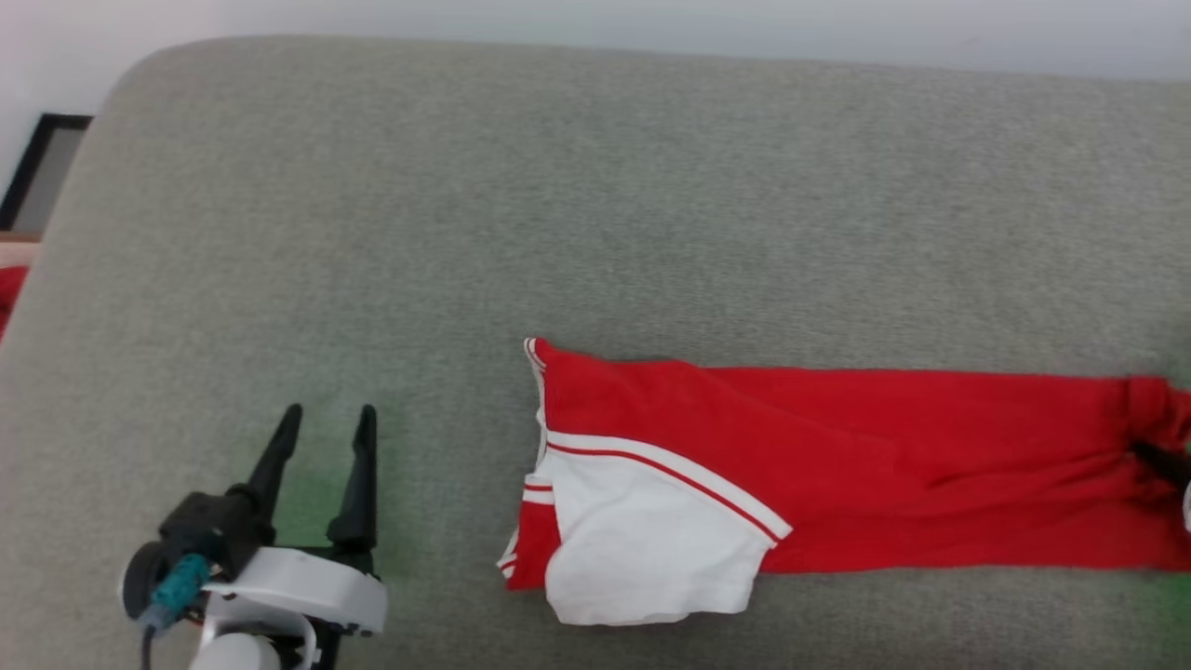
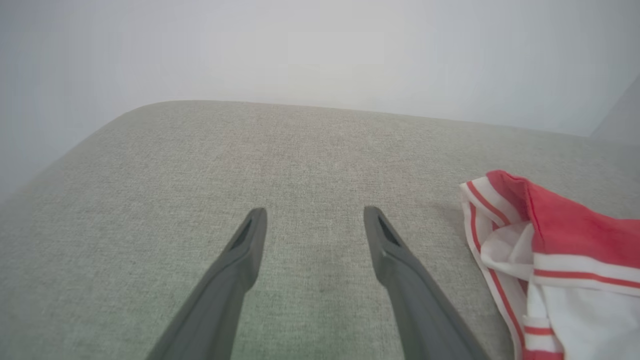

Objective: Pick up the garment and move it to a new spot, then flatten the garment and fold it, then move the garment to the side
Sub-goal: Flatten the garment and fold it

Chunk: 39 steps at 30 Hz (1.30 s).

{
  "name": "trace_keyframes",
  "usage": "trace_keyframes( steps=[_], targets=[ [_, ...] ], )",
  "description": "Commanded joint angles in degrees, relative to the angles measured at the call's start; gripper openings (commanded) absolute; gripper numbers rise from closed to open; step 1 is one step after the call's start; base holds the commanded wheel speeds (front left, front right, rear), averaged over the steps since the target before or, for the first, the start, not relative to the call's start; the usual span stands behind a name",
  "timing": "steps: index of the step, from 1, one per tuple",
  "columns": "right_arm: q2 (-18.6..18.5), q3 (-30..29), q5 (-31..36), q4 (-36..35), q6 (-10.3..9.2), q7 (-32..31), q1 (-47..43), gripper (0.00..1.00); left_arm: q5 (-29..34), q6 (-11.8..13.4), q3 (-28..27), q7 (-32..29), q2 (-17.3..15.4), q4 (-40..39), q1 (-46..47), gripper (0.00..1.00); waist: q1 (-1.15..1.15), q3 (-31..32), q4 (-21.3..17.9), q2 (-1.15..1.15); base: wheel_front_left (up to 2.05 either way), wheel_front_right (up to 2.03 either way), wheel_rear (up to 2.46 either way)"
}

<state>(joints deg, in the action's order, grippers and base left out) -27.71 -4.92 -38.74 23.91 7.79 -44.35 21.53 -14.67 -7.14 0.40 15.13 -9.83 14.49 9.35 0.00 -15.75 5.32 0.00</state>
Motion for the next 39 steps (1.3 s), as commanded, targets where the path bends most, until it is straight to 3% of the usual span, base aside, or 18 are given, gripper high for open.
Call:
trace_keyframes(
  steps=[1,16,19,26,35,39],
  targets=[
    [-0.92,-1.50,0.57,1.91,-0.56,1.31,-0.75,0.00,0.41,-0.33,-0.58,-0.04,-0.34,-0.34,-0.32,1.00,0.00,0.13,-1.72,0.00,0.00,0.00,0.00],
    [-12.61,-18.75,6.84,8.75,-0.35,15.74,2.27,0.00,3.11,-0.35,-3.11,-0.04,-0.63,-3.91,1.65,1.00,0.00,-2.56,-7.93,0.00,0.00,0.00,0.00],
    [-12.73,-19.64,7.55,9.86,-0.34,17.06,3.25,0.00,3.25,-0.35,-2.98,-0.04,-0.83,-4.06,2.07,1.00,0.00,-2.68,-8.34,0.00,0.00,0.00,0.00],
    [-9.81,-11.21,5.29,4.09,-0.34,13.15,1.03,0.00,3.10,-0.36,-2.91,-0.04,-0.04,-2.91,0.94,1.00,0.00,-0.14,-8.31,0.00,0.00,0.00,0.00],
    [-3.63,2.87,-1.85,-19.37,-0.33,4.82,-5.00,0.00,2.49,-0.36,-2.79,-0.04,1.19,-1.81,-1.88,1.00,0.00,3.23,-6.05,0.00,0.00,0.00,0.00],
    [-1.29,8.26,-2.54,-25.85,-0.33,1.94,-5.76,0.00,2.35,-0.36,-2.35,-0.04,1.84,-1.70,-2.57,1.00,0.00,4.02,-4.49,0.00,0.00,0.00,0.00]
  ],
)
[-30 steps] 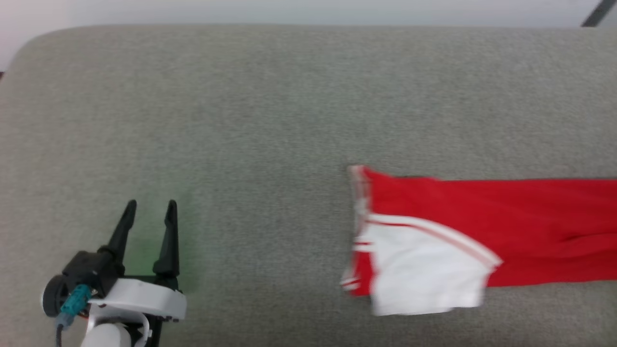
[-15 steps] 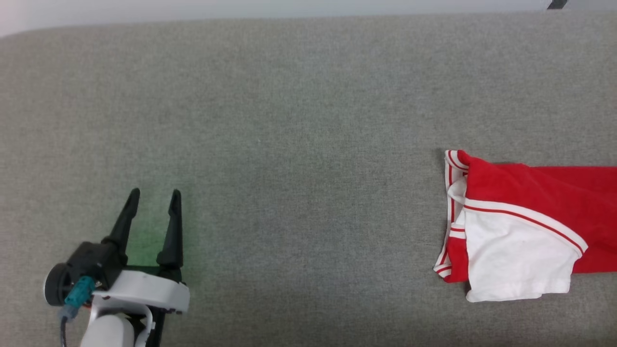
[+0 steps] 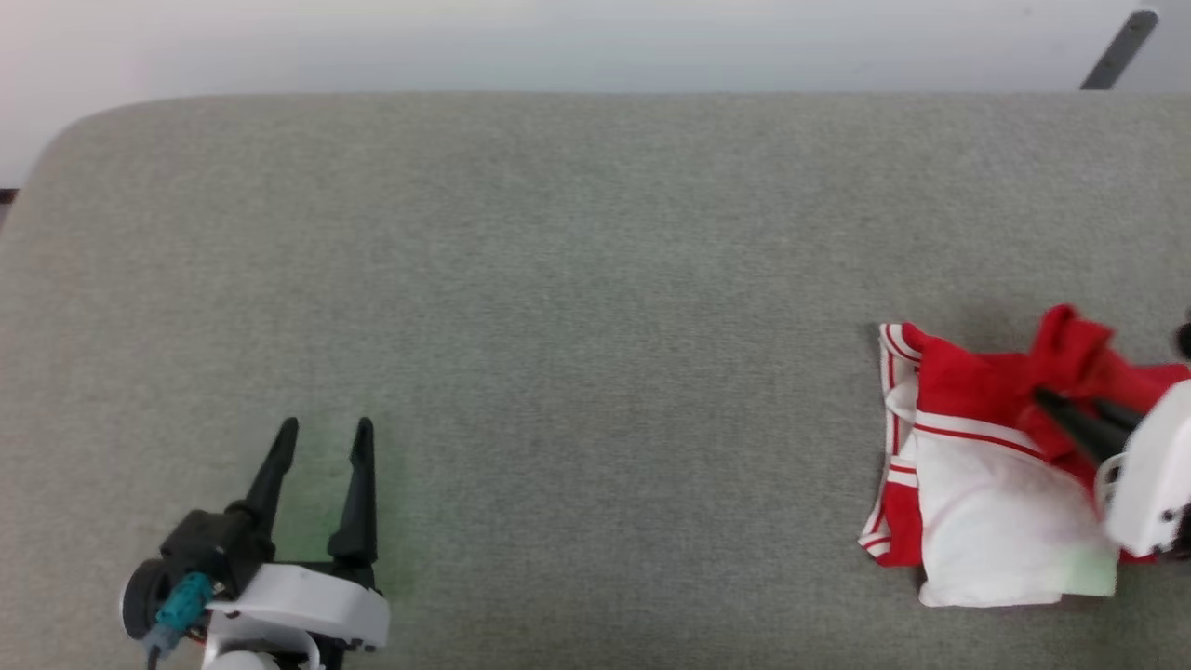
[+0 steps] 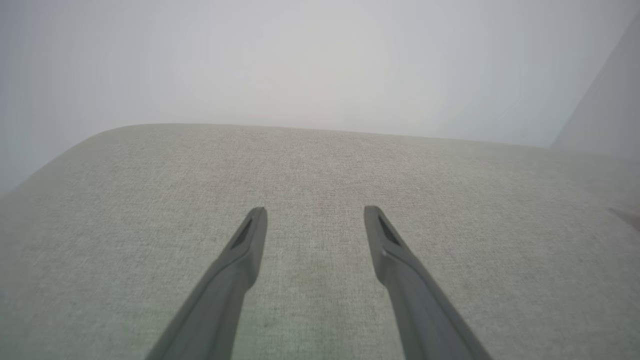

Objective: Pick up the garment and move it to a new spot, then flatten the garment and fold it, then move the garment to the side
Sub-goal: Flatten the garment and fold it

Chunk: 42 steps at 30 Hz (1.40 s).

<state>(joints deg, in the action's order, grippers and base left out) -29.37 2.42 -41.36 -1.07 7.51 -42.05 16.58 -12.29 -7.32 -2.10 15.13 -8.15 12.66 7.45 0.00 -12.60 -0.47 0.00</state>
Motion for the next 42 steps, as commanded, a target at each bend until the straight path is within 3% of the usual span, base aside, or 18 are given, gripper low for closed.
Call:
trace_keyframes(
  steps=[1,7,19,20,21,23,33,37,42],
  targets=[
    [0.96,1.96,0.15,-1.93,-0.05,-0.89,-0.88,0.00,-0.20,-0.18,0.30,-0.04,0.40,0.17,-0.65,1.00,0.00,1.07,1.80,0.00,0.00,0.00,0.00],
    [2.56,5.61,1.21,-3.39,-0.05,-2.25,-0.73,0.00,-0.66,-0.18,1.31,-0.04,0.54,0.41,-0.50,1.00,0.00,1.55,3.92,0.00,0.00,0.00,0.00],
    [4.12,10.23,4.95,7.15,-0.05,4.43,0.13,0.00,-1.38,-0.18,3.44,-0.04,0.96,1.23,0.98,1.00,0.00,1.06,6.43,0.00,0.00,0.00,0.00],
    [4.12,11.06,4.82,7.41,-0.05,4.86,0.27,0.27,-1.54,-0.18,3.53,-0.04,0.91,1.27,0.94,1.00,0.00,1.21,6.31,0.00,0.00,0.00,0.00],
    [4.05,11.65,4.62,7.65,-0.05,5.24,0.39,0.60,-1.70,-0.18,3.52,-0.04,0.80,1.33,0.80,1.00,0.00,1.45,6.13,0.00,0.00,0.00,0.00],
    [4.00,12.68,3.87,7.61,-0.05,5.93,0.83,1.00,-1.83,-0.18,3.31,-0.04,0.55,1.54,0.20,1.00,0.00,2.17,5.56,0.00,0.00,0.00,0.00],
    [2.98,12.36,0.95,7.66,-0.05,9.85,2.53,1.00,-2.49,-0.18,3.80,-0.04,-0.60,3.73,-1.56,1.00,0.00,6.32,2.41,0.00,0.00,0.00,0.00],
    [1.10,12.01,2.52,9.07,-0.05,17.36,2.18,1.00,-2.98,-0.18,3.90,-0.04,-0.81,4.78,-1.56,1.00,0.00,6.98,1.43,0.00,0.00,0.00,0.00],
    [1.47,9.39,7.70,17.80,-0.05,30.31,0.43,1.00,-3.27,-0.18,3.67,-0.04,-0.96,6.63,-2.09,1.00,0.00,8.05,0.83,0.00,0.00,0.00,0.00]
  ],
)
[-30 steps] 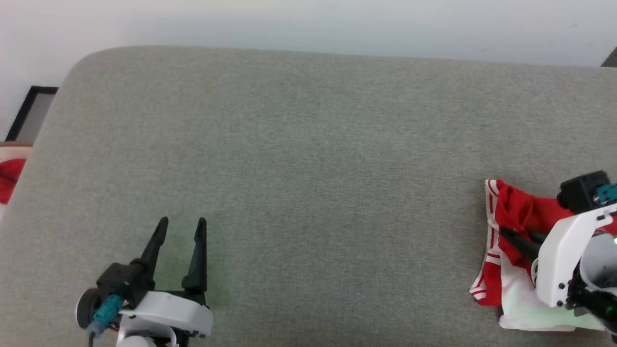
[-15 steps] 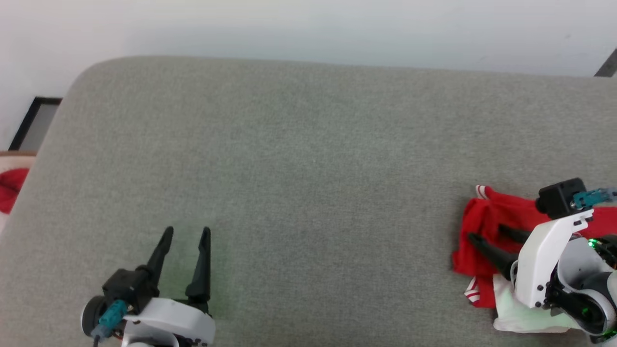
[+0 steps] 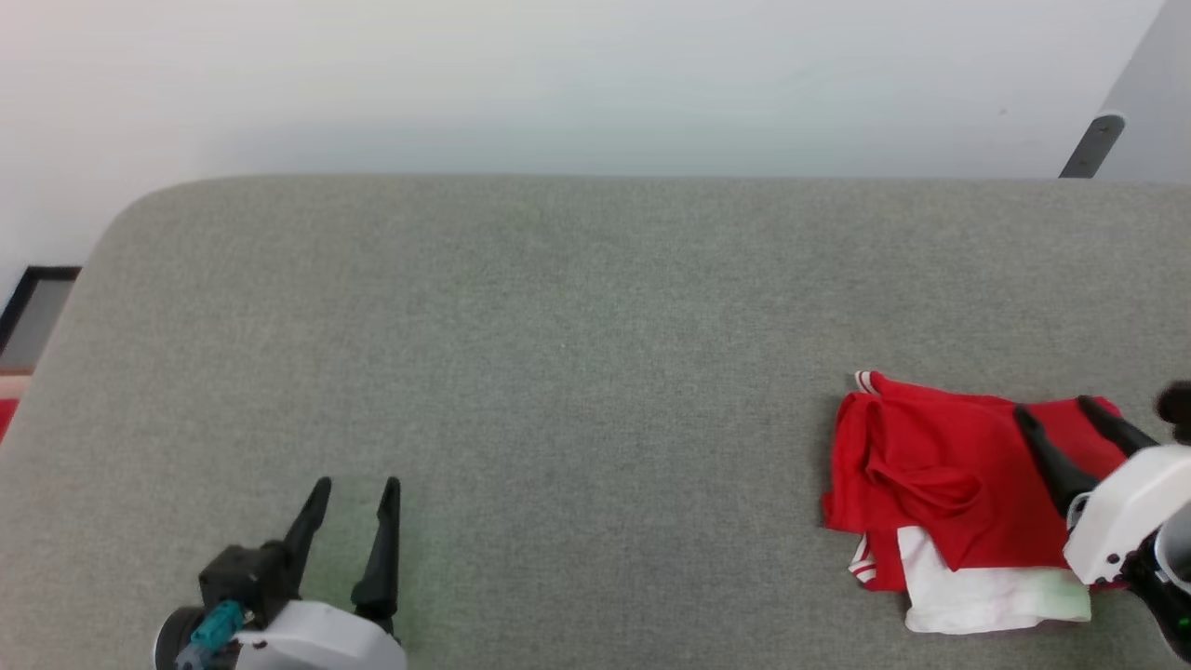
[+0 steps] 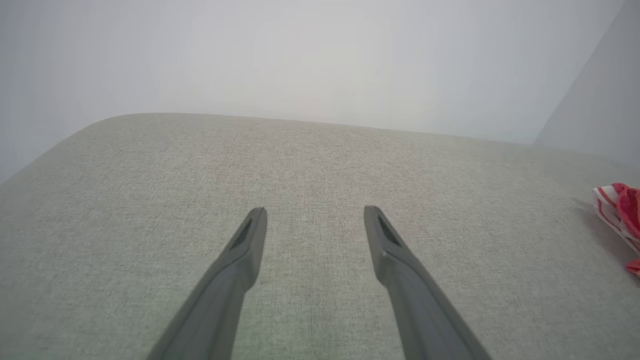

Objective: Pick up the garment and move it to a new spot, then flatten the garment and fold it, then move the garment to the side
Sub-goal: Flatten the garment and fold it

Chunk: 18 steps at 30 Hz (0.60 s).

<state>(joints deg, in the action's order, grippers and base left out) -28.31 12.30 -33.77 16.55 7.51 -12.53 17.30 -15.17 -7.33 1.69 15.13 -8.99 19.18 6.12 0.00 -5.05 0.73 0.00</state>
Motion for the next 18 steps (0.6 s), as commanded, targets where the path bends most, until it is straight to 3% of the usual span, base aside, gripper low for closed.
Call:
trace_keyframes(
  steps=[1,9,18],
  targets=[
    [1.19,-1.28,0.65,2.01,-0.05,3.44,-0.39,1.00,-0.44,-0.17,-0.23,-0.04,-0.15,0.34,-0.83,1.00,0.00,0.84,-0.51,0.00,0.00,0.00,0.00],
    [4.47,-3.29,2.38,8.12,-0.05,16.86,-2.41,1.00,-0.86,-0.17,-0.80,-0.04,-0.21,-0.62,-4.32,1.00,0.00,4.41,-1.32,0.00,0.00,0.00,0.00],
    [5.48,-3.20,4.47,5.91,-0.05,23.49,-4.78,1.00,-0.63,-0.17,-2.49,-0.04,-0.74,-2.88,-8.62,1.00,0.00,7.31,-2.45,0.00,0.00,0.00,0.00]
  ],
)
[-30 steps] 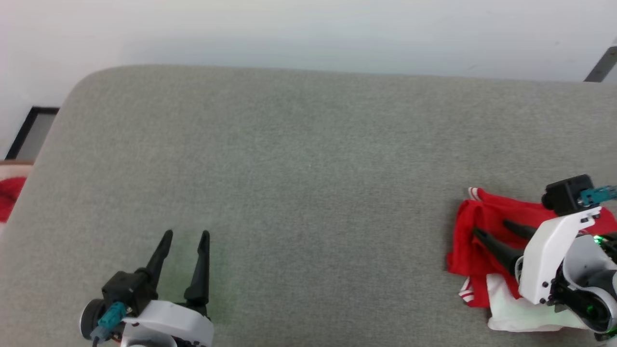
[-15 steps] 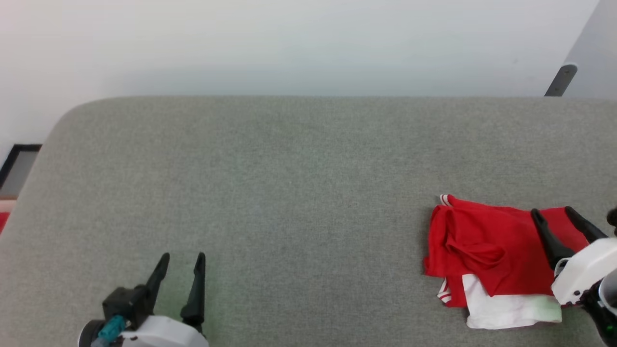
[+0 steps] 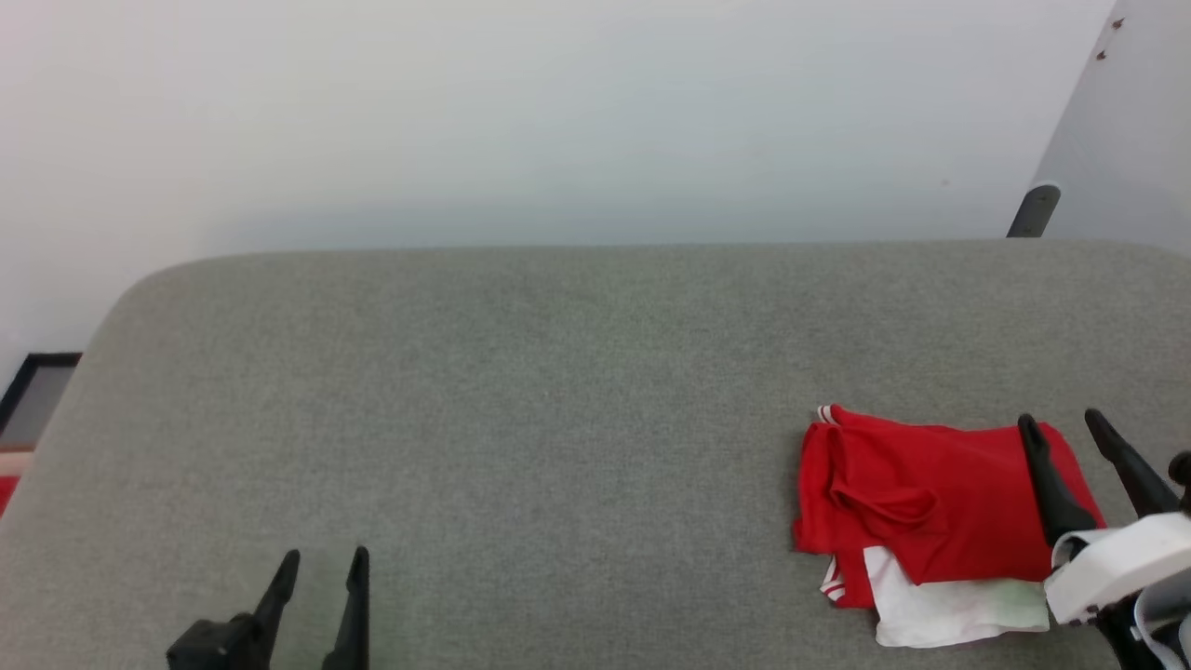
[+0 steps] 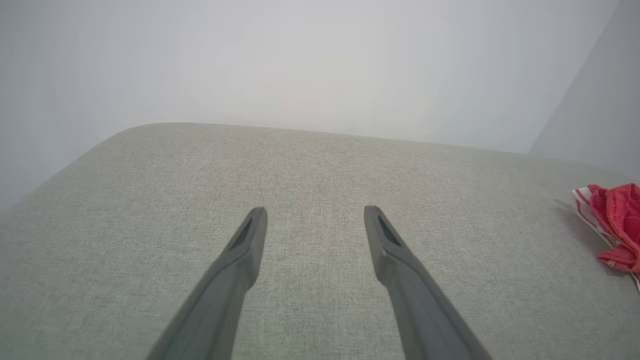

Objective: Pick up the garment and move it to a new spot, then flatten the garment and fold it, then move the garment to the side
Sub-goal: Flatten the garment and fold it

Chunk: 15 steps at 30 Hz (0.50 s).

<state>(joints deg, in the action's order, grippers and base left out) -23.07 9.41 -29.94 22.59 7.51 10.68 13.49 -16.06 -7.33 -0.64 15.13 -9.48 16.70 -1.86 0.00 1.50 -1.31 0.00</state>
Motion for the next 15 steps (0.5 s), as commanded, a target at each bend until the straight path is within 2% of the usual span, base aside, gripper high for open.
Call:
trace_keyframes(
  steps=[1,10,15],
  targets=[
    [0.36,-0.54,0.84,-0.47,-0.05,0.59,-1.41,1.00,0.53,-0.17,-0.37,-0.05,-0.42,-0.89,-1.07,1.00,0.00,1.13,-0.42,0.00,0.00,0.00,0.00],
    [1.32,-3.07,1.47,-4.48,-0.05,0.65,-7.60,1.00,0.93,-0.17,-2.17,-0.04,-0.52,-4.99,-5.61,1.00,0.00,3.07,-0.42,0.00,0.00,0.00,0.00],
    [2.09,-6.36,2.14,-8.32,-0.05,-0.53,-11.92,1.00,1.16,-0.17,-2.81,-0.04,-0.49,-7.05,-8.49,1.00,0.00,4.17,0.01,0.00,0.00,0.00,0.00]
  ],
)
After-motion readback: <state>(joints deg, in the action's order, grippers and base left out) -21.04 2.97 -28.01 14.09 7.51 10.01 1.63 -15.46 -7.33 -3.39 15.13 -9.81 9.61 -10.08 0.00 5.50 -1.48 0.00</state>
